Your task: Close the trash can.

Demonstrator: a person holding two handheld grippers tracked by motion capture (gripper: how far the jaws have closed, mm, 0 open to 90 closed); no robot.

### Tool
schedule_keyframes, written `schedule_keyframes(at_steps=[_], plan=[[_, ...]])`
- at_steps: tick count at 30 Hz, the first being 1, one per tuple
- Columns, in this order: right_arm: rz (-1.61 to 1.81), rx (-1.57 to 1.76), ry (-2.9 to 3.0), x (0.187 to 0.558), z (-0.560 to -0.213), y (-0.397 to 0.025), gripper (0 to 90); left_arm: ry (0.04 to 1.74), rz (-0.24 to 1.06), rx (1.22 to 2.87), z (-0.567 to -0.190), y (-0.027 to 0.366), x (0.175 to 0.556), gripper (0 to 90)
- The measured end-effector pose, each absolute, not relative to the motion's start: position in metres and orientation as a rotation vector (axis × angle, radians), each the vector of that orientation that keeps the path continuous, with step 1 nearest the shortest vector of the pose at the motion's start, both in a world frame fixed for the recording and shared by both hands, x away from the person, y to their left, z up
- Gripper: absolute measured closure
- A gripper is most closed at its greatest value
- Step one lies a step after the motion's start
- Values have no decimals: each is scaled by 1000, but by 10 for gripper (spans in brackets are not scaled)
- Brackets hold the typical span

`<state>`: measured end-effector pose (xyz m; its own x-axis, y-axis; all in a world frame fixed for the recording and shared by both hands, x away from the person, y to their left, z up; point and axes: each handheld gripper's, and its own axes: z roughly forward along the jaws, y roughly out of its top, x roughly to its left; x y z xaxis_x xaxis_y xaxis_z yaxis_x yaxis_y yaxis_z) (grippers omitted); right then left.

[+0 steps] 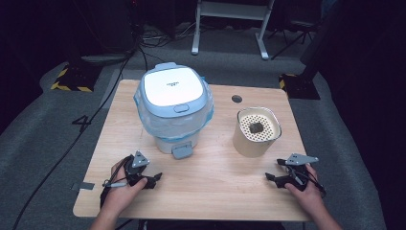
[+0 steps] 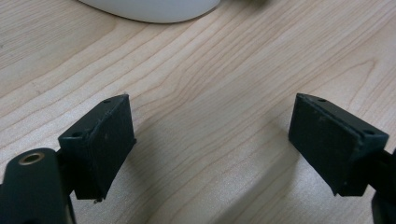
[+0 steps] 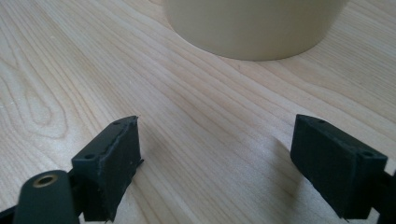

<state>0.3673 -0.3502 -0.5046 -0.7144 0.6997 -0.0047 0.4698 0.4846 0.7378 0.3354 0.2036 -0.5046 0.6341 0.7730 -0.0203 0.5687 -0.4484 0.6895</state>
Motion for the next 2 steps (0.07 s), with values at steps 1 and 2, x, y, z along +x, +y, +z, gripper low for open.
schedule_keyframes(at_steps=[1,2], plan=[[1067,989,2430,367,-505,-350,161,1043,390,2182,-504,204,335,145],[1067,989,2430,367,-505,-350,161,1043,390,2182,-504,204,335,145]])
